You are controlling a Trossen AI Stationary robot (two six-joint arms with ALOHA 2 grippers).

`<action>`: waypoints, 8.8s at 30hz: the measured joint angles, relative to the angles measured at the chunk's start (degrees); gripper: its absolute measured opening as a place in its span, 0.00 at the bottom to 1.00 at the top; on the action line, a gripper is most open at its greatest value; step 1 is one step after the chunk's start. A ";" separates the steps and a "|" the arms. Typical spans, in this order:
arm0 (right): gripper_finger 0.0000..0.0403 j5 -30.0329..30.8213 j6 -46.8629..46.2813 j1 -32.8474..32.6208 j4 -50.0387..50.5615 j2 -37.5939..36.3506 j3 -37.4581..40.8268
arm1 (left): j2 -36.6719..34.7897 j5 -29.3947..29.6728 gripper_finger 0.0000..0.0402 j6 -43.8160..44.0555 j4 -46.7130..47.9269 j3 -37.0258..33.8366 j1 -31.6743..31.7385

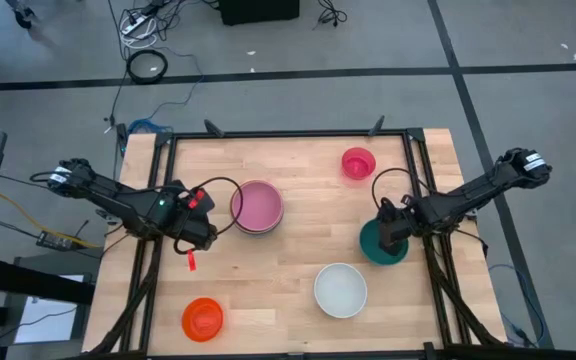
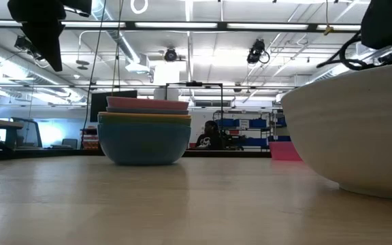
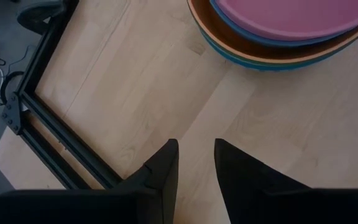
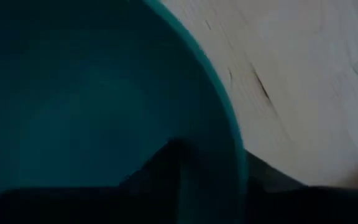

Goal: Nest bowls inside each other
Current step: Stack the dark green bowl into the pink bowl, then stack the white bowl into the dark green bowl, then stack the orange bowl into the white bowl

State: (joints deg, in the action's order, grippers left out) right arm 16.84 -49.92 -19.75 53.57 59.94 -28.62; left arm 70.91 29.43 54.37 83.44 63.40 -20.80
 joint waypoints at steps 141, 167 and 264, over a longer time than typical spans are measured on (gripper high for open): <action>0.33 -13.49 -6.44 -9.30 -15.81 20.62 -24.33 | -10.93 1.45 0.28 -7.69 -40.24 -7.15 -7.13; 0.02 -10.23 -5.78 -8.58 -29.67 20.68 -14.01 | -10.93 4.25 0.28 -9.17 -40.26 -7.15 -7.10; 0.31 13.94 26.96 13.47 9.10 18.66 -56.01 | -7.29 -16.31 0.28 10.43 -28.49 -7.10 -16.65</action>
State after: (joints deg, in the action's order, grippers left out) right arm 30.79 -22.96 -6.28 62.67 78.60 -84.63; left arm 63.62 13.13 64.80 54.95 56.29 -37.45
